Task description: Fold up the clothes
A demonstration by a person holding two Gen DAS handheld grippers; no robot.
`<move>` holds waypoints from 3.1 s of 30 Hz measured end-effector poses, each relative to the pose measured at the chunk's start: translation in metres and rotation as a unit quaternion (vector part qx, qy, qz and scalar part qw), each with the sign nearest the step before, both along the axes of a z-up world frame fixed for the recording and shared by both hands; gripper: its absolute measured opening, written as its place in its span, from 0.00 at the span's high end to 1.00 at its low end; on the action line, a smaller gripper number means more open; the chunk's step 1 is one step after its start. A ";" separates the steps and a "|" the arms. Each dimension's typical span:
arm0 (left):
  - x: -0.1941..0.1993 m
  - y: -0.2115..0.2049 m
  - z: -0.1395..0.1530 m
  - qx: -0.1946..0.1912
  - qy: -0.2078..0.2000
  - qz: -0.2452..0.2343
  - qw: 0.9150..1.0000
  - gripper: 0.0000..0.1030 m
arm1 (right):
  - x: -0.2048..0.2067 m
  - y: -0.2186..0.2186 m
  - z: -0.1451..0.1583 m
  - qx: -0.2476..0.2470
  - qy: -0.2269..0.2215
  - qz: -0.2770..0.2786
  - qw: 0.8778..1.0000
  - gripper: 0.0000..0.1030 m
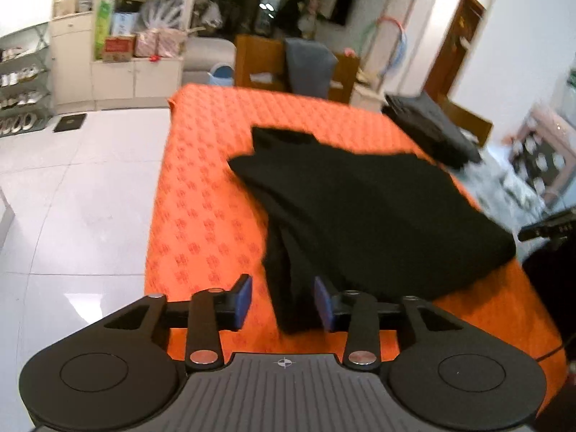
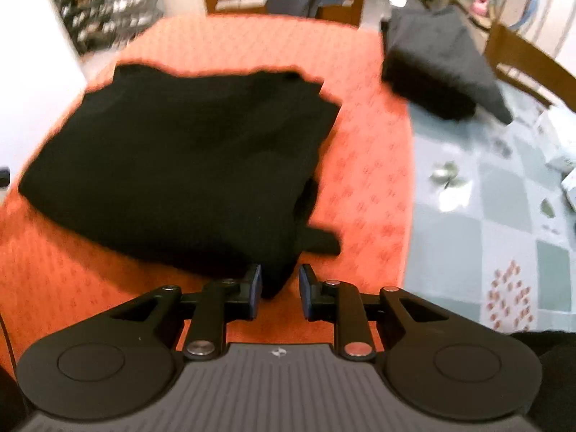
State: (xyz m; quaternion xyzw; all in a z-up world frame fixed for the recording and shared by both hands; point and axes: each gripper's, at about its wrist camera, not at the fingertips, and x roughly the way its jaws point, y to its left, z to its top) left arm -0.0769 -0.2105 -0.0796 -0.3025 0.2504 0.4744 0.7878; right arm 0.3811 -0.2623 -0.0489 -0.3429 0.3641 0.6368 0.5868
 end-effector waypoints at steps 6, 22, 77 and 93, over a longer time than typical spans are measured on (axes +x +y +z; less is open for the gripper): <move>0.008 0.046 0.000 0.002 -0.010 0.035 0.999 0.48 | 0.019 0.043 0.010 0.054 0.008 -0.039 0.998 0.63; 0.027 0.165 -0.031 -0.023 -0.042 0.067 0.997 0.37 | 0.055 0.163 -0.060 0.040 0.107 -0.121 0.986 0.45; 0.042 0.026 -0.001 0.017 -0.008 -0.170 0.985 0.43 | -0.048 -0.021 -0.023 0.081 -0.010 -0.123 0.989 0.51; 0.070 0.038 -0.035 -0.029 0.041 -0.143 0.988 0.46 | -0.020 -0.001 -0.039 0.034 -0.019 -0.057 0.998 0.85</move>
